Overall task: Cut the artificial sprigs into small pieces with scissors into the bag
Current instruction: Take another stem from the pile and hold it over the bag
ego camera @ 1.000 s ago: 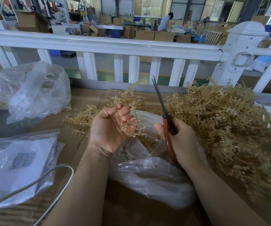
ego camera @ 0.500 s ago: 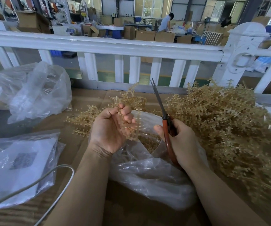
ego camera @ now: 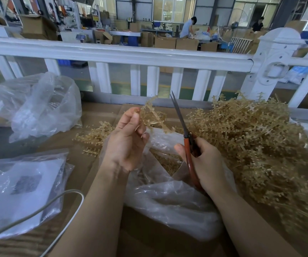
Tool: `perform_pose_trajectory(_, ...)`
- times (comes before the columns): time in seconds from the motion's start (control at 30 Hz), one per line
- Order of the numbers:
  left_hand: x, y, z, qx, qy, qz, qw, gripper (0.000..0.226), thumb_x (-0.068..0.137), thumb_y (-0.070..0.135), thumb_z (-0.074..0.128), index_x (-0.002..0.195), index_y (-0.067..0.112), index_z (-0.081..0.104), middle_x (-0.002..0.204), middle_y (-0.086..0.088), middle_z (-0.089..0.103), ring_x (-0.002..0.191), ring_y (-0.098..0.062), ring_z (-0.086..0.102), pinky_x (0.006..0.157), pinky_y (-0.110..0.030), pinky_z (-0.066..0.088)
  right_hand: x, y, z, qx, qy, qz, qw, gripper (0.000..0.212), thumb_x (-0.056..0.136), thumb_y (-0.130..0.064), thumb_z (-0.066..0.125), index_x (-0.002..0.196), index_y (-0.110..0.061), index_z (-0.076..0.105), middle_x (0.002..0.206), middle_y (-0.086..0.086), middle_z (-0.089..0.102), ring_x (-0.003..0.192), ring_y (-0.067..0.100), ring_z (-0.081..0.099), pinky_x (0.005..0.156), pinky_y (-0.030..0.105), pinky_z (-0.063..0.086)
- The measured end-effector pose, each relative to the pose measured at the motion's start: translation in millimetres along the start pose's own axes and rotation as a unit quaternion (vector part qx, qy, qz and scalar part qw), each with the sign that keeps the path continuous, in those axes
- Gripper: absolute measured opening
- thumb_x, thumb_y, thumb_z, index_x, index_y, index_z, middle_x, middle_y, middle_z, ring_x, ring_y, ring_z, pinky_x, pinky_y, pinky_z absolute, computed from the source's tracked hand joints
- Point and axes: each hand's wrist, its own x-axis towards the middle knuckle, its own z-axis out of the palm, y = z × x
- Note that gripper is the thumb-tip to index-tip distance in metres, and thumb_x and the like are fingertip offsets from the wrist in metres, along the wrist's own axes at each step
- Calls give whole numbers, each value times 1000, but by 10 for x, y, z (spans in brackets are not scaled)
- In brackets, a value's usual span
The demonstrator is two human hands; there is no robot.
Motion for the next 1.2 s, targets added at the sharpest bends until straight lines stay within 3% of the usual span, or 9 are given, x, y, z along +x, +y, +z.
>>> perform_pose_trajectory(0.23, 117, -45, 99, -30, 58, 11, 998, 15, 100, 11, 49, 102, 15, 63, 82, -1, 70, 96, -17, 72, 93, -31, 56, 4, 51, 2, -15, 7, 7, 1000, 40, 73, -70, 69, 76, -31, 63, 73, -27, 67, 70, -5, 64, 60, 8, 42)
perform_pose_trajectory(0.37, 144, -90, 63, 26, 76, -30, 996, 28, 102, 7, 47, 124, 12, 63, 114, -7, 73, 114, -20, 67, 102, -32, 50, 4, 16, 6, -5, 9, 12, 1000, 48, 65, -78, 62, 77, -32, 63, 74, -27, 68, 70, -6, 64, 60, 7, 42)
perform_pose_trajectory(0.43, 144, -94, 37, 100, 66, -66, 991, 37, 101, 4, 47, 137, 10, 54, 125, -10, 68, 115, -21, 66, 100, -32, 51, 2, 22, 3, -1, 9, 11, 1000, 48, 66, -78, 64, 77, -31, 64, 75, -25, 69, 71, -4, 65, 60, 8, 43)
perform_pose_trajectory(0.57, 122, -7, 96, 243, 78, -69, 964, 36, 99, 3, 54, 133, 12, 54, 108, -11, 73, 88, -20, 75, 72, -27, 59, 5, 27, 5, -9, 13, 10, 1000, 53, 65, -82, 65, 79, -31, 65, 77, -23, 70, 72, -2, 66, 61, 10, 44)
perform_pose_trajectory(0.67, 138, 86, 99, 469, 137, 72, 870, 23, 97, 10, 59, 118, 18, 64, 99, -1, 72, 74, -12, 72, 59, -22, 55, -4, 25, 2, -4, 14, 7, 1000, 55, 65, -84, 64, 79, -31, 65, 77, -24, 70, 72, -2, 66, 61, 10, 45)
perform_pose_trajectory(0.77, 154, 159, -43, 713, 190, 225, 636, 21, 96, 13, 60, 113, 18, 70, 110, -4, 68, 99, -25, 63, 83, -35, 46, -5, 35, 4, -6, 10, 8, 1000, 46, 68, -76, 66, 79, -31, 64, 74, -24, 69, 70, -2, 65, 60, 10, 44)
perform_pose_trajectory(0.83, 179, 173, -177, 784, 214, 191, 551, 24, 95, 13, 58, 116, 18, 70, 120, -10, 63, 113, -34, 53, 97, -45, 35, -3, 45, 5, -7, 6, 8, 1000, 41, 73, -70, 74, 80, -31, 65, 76, -24, 69, 71, -2, 66, 60, 10, 45)
perform_pose_trajectory(1.1, 206, 103, -325, 855, 266, 21, 445, 31, 91, 17, 56, 119, 5, 61, 137, -20, 47, 129, -39, 35, 105, -48, 27, -17, -7, 4, 16, 8, 16, 1000, 54, 64, -84, 66, 78, -32, 65, 71, -23, 69, 68, -2, 65, 59, 9, 44)
perform_pose_trajectory(1.2, 207, 82, -325, 874, 241, -32, 422, 30, 95, 24, 53, 120, 9, 63, 134, -13, 57, 132, -34, 41, 107, -45, 30, -12, 6, 12, 12, 5, 14, 1000, 49, 67, -80, 69, 77, -32, 64, 69, -24, 67, 66, -3, 64, 59, 9, 43)
